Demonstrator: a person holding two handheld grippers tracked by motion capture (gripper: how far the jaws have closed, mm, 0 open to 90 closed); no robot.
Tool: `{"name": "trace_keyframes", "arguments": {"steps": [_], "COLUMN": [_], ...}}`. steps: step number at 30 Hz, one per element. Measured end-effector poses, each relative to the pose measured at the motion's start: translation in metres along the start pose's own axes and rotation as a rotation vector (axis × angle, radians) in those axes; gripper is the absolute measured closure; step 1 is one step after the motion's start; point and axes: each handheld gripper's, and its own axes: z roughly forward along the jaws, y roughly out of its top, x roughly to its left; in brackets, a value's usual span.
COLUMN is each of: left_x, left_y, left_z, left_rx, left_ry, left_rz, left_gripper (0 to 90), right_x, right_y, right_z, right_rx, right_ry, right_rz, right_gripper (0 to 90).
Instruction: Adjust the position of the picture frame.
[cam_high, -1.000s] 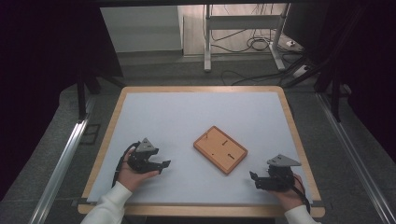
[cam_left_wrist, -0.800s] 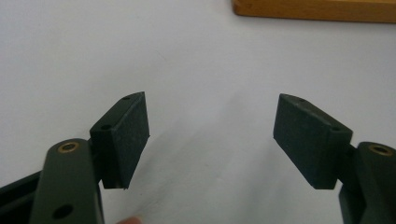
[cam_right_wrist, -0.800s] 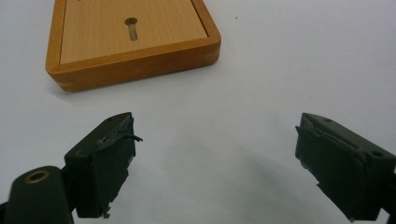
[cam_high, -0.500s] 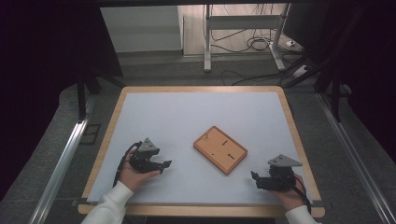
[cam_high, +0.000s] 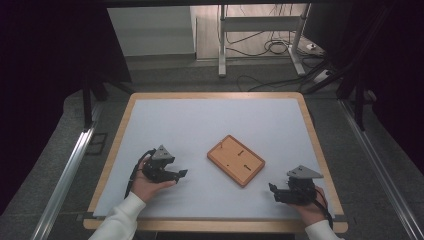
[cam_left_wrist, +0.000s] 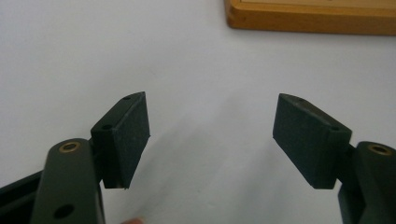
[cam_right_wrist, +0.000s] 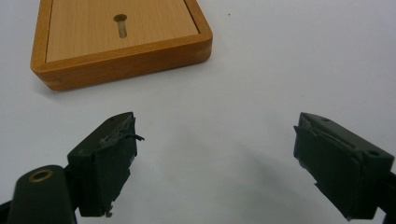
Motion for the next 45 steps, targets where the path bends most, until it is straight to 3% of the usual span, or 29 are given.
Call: {"name": "trace_keyframes", "arguments": {"steps": [4,10,26,42,45], "left_x": [-0.004,-0.009,-0.009,-0.022,-0.024], "left_y": [0.009,0.020,0.040,0.070,0.076], "left_z": [0.004,0.006,0.018,0.049,0.057], "left_rx": [-0.002,-0.002,-0.004,-0.010,-0.010], "left_ry": [-0.025,-0.023,-0.017,-0.044,-0.042], "left_rz": [-0.009,0.008,0.002,0.024,0.012], "left_gripper": [27.2,28.5,28.6,28.9,28.9], "right_x": [0.000,0.002,0.001,0.001,0.001], "right_y": [0.000,-0.001,-0.001,-0.002,-0.002], "right_z": [0.000,-0.001,-0.003,-0.002,-0.002], "right_rx": [-0.003,-0.002,-0.008,-0.002,-0.002], "right_ry": [-0.005,-0.009,-0.018,-0.017,-0.014], "right_rz": [0.000,-0.014,-0.008,-0.015,-0.015], "right_gripper": [14.2,14.5,14.7,14.6,14.6]}}
